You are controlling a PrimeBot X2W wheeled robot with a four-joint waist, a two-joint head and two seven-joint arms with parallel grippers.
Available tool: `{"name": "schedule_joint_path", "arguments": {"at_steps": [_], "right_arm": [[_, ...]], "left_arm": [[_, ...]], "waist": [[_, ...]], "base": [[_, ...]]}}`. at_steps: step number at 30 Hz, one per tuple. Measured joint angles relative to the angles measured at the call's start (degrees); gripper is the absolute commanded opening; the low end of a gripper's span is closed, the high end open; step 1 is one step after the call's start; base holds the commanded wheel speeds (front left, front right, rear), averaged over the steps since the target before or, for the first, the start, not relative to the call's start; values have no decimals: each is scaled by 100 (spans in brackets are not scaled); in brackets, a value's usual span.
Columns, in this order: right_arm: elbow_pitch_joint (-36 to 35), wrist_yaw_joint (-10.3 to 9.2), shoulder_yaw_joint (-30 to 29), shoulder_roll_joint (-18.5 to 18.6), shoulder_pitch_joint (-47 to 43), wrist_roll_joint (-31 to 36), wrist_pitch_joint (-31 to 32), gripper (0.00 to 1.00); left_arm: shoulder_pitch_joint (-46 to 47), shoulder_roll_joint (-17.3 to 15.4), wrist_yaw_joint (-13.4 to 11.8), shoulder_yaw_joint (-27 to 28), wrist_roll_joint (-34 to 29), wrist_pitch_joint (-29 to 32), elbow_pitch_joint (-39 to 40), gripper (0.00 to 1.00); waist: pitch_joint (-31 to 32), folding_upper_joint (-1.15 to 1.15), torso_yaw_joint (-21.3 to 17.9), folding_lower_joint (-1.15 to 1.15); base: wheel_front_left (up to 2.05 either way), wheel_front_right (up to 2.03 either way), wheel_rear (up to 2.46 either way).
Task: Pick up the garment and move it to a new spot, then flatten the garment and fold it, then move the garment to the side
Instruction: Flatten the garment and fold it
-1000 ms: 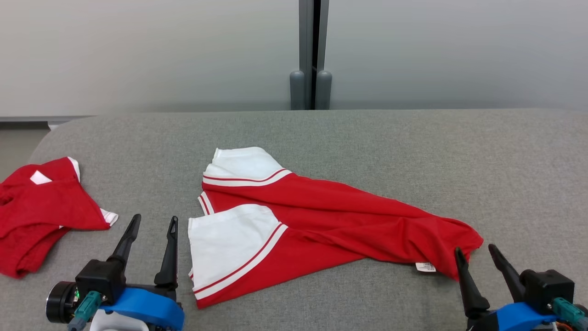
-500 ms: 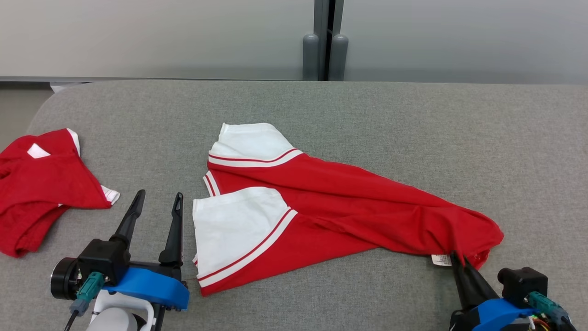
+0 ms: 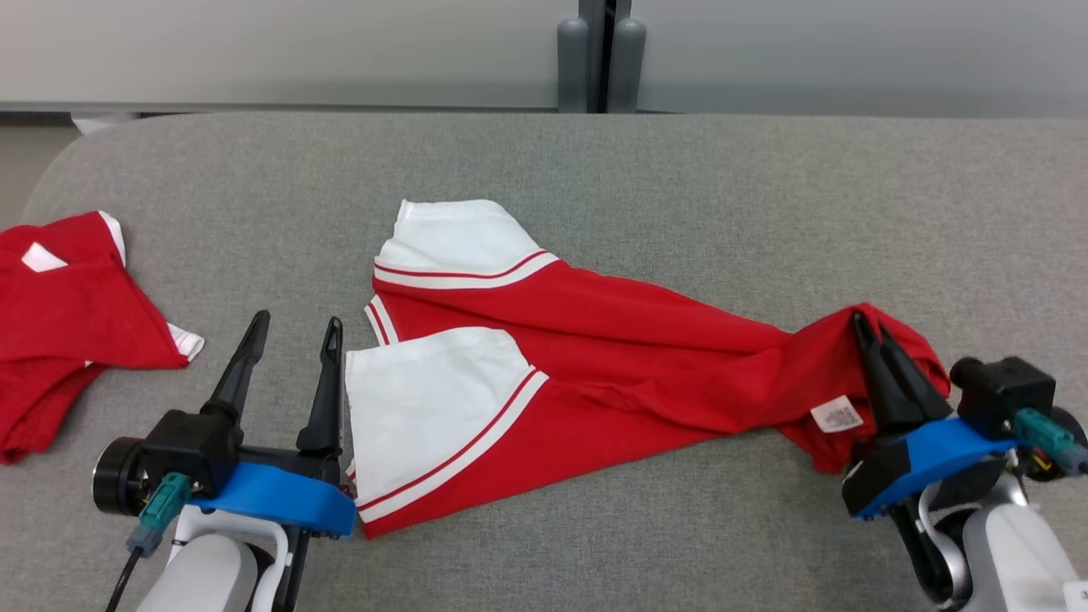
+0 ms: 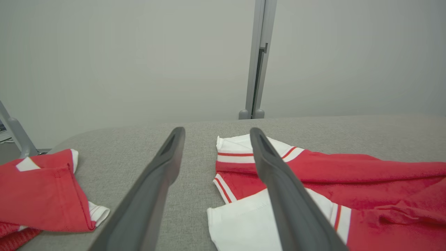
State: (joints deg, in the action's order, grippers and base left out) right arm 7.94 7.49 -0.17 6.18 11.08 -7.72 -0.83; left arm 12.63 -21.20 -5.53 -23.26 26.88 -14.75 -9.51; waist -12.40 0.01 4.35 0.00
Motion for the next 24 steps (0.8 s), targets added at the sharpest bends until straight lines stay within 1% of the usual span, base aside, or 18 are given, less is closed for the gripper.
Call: {"name": "schedule_joint_path", "arguments": {"at_steps": [4,9,10,11,12,15,17,20,24], "right_arm": [[387,0,-2,164,553,-87,57,0],[1160,0,-38,234,1138,-178,22,0],[1305,0,-69,232,1213,-199,-49,20],[1437,0,-107,234,1282,-201,-118,88],[1543,0,-135,234,1339,-205,-224,100],[1692,0,-187,232,1395,-234,-582,100],[1667,0,-249,248,1372,-240,-806,100],[1392,0,-371,252,1154,-187,-1039,100],[761,0,-510,196,608,5,-1095,100]], "left_arm": [[205,57,52,-3,-25,-7,-8,100],[389,142,102,14,-68,-16,-65,100],[410,155,104,19,-74,-16,-78,100],[426,170,113,23,-83,-16,-89,100],[436,180,129,32,-90,-18,-102,100],[454,191,137,75,-124,-23,-152,100],[454,202,148,109,-137,-23,-174,100],[441,215,152,170,-176,-24,-201,100],[286,224,151,207,-203,-24,-254,100]], "waist": [[-283,0,53,1],[-619,1,141,1],[-671,1,154,1],[-712,1,167,1],[-745,1,177,1],[-769,1,161,1],[-731,1,135,1],[-618,0,91,0],[-392,0,24,0]], "base": [[0,0,0],[0,0,0],[0,0,0],[0,0,0],[0,0,0],[0,0,0],[0,0,0],[0,0,0],[0,0,0]]}}
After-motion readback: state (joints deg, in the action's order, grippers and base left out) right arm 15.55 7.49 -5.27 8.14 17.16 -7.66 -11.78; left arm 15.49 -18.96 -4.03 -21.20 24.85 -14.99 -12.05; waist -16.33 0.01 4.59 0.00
